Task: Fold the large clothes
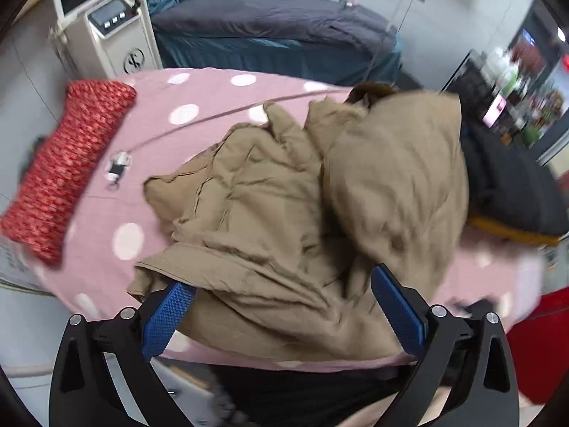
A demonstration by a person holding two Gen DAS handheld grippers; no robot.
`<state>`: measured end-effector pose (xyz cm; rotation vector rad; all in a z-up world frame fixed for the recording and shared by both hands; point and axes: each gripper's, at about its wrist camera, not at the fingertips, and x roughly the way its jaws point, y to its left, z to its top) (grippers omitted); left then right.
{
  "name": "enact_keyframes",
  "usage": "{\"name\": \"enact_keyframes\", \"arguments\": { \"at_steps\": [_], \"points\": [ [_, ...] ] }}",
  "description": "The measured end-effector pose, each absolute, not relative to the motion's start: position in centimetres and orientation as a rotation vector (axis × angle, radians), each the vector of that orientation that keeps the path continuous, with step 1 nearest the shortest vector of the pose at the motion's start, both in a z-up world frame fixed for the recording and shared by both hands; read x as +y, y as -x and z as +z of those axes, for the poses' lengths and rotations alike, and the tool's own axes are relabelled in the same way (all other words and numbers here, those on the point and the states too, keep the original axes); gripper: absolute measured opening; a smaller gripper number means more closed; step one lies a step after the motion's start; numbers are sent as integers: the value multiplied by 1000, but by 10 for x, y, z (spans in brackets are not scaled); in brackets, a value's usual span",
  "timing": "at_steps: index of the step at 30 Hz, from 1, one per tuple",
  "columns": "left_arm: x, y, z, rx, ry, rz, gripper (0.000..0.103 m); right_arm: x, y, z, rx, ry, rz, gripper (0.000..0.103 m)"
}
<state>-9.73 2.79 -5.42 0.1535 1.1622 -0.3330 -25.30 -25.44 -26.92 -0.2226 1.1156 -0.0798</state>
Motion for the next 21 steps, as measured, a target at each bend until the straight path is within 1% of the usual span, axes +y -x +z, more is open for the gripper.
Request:
{"name": "enact_keyframes", "arguments": {
  "at_steps": [3, 5, 9, 12, 13, 14, 15, 17, 20, 21],
  "points": [
    [13, 106, -56, 1135, -245, -345, 96, -263, 240, -211, 916, 213, -122, 98],
    [9, 107, -46, 1093, -235, -349, 96, -277, 216, -170, 810, 127, -107, 98],
    [9, 108, -11, 1010, -72, -443, 96, -310, 158, -112, 696, -36, -32, 98],
    [7, 109, 0, 985, -18, -508, 96, -328, 106, -87, 620, -91, 3, 98],
    [4, 108, 0, 993, -14, -518, 96, -336, 93, -85, 624, -115, 16, 98],
    [3, 106, -3, 1009, -9, -524, 96, -332, 98, -90, 636, -137, 38, 98],
    [3, 102, -8, 1036, -7, -523, 96, -343, 76, -94, 660, -179, 86, 98],
    [3, 92, -18, 1090, -9, -508, 95, -351, 58, -104, 694, -251, 108, 98],
    [6, 80, -28, 1131, -17, -485, 95, -370, 38, -132, 755, -404, 170, 98],
    [8, 76, -29, 1136, -20, -485, 95, -369, 35, -147, 801, -450, 229, 96]
  ]
}}
